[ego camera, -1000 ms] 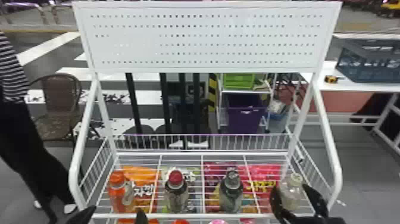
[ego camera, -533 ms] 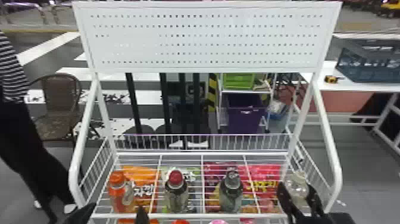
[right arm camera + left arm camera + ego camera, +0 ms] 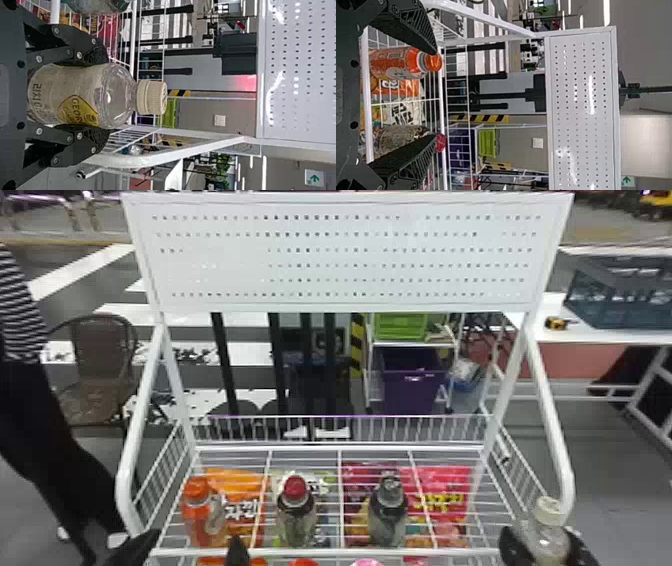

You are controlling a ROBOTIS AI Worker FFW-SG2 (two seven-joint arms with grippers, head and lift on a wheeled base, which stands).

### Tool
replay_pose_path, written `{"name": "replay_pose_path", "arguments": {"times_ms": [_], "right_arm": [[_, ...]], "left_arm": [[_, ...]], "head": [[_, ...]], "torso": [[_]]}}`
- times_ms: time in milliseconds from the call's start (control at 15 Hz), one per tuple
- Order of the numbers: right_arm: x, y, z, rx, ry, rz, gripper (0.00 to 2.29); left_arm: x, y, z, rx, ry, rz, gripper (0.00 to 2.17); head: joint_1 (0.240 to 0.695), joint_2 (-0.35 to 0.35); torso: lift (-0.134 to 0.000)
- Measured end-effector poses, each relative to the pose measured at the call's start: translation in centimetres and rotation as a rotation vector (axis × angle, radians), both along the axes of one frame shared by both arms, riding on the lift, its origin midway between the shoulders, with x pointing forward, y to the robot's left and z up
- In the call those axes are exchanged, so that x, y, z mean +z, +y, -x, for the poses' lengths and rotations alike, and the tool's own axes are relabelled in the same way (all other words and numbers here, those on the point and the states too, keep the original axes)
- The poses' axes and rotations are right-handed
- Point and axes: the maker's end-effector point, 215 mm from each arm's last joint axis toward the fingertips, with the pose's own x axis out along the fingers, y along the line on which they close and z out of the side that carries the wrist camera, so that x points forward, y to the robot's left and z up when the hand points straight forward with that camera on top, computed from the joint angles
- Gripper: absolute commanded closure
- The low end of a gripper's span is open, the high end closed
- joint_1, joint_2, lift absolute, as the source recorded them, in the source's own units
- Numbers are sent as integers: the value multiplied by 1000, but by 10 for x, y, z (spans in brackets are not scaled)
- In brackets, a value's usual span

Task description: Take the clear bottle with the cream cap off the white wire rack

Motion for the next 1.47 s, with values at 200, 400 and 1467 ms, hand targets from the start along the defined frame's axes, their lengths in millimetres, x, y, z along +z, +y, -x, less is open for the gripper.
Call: {"name": "replay_pose_path", "arguments": {"times_ms": [200, 400, 1467], "right_arm": [[29, -15, 32, -21, -36, -11, 1480], [51, -21, 54, -29, -78, 1, 1480], [78, -15, 66, -10, -145, -11, 1480]], "left_arm": [[3, 1, -2, 1, -6, 1, 144], [4, 2, -3, 5, -10, 0, 144], [11, 7, -4, 15, -25, -1, 144]], "head": [[499, 0], [499, 0], [499, 0]], "torso": [[0], [0], [0]]}}
